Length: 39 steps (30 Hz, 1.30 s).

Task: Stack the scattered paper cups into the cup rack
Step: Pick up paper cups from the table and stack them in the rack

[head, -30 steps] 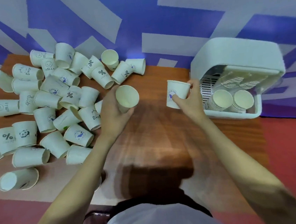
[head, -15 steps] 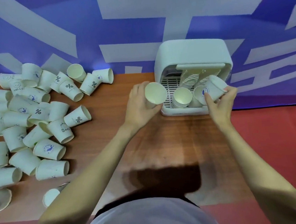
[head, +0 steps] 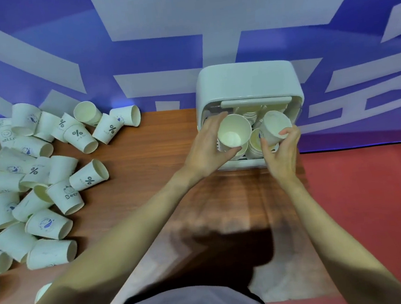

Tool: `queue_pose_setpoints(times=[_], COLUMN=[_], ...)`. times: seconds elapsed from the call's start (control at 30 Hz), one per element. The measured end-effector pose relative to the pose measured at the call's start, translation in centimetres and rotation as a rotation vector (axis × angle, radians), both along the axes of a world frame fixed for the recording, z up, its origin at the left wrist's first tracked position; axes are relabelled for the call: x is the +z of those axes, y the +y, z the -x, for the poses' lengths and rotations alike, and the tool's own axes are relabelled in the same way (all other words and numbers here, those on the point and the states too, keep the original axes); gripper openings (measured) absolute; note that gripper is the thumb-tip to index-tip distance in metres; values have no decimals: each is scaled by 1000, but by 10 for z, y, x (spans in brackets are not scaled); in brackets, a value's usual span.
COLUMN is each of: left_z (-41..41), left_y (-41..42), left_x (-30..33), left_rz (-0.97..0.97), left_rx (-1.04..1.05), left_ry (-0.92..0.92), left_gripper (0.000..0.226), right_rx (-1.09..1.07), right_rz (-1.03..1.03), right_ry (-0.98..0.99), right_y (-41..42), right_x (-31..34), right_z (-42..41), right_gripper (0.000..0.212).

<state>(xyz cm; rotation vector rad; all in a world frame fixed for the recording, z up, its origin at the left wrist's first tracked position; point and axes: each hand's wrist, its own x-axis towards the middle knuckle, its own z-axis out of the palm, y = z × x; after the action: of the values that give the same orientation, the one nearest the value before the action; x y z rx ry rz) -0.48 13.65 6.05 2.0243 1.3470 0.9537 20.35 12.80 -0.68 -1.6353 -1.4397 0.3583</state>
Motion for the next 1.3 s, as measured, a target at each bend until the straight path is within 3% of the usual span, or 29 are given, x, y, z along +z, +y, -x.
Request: queue_pose_setpoints(times=[0.2, 0.4, 0.57, 0.67, 0.77, 1.03, 1.3], left_z=[-13, -25, -25, -22, -19, 31, 171], left_y=[5, 13, 9, 2, -1, -16, -62], left_x=[-25, -37, -47, -56, -59, -50, -65], left_rz=[36, 81, 108, 266, 380, 200, 270], left_rx=[-62, -65, -73, -99, -104, 31, 388], left_ry=[12, 28, 301, 509, 557, 323, 391], left_gripper=[73, 77, 87, 106, 114, 83, 66], right_rx=[70, 143, 220, 234, 230, 307, 532], right_rz=[121, 176, 290, 324, 345, 220, 218], right_ry=[-127, -303, -383, -398, -416, -374, -407], right_y=[-8, -14, -19, -20, -22, -32, -31], right_x=[-10, -13, -15, -11, -5, 18, 5], right_z=[1, -7, -13, -13, -10, 38, 142], right_gripper=[44, 63, 81, 81, 81, 76, 71])
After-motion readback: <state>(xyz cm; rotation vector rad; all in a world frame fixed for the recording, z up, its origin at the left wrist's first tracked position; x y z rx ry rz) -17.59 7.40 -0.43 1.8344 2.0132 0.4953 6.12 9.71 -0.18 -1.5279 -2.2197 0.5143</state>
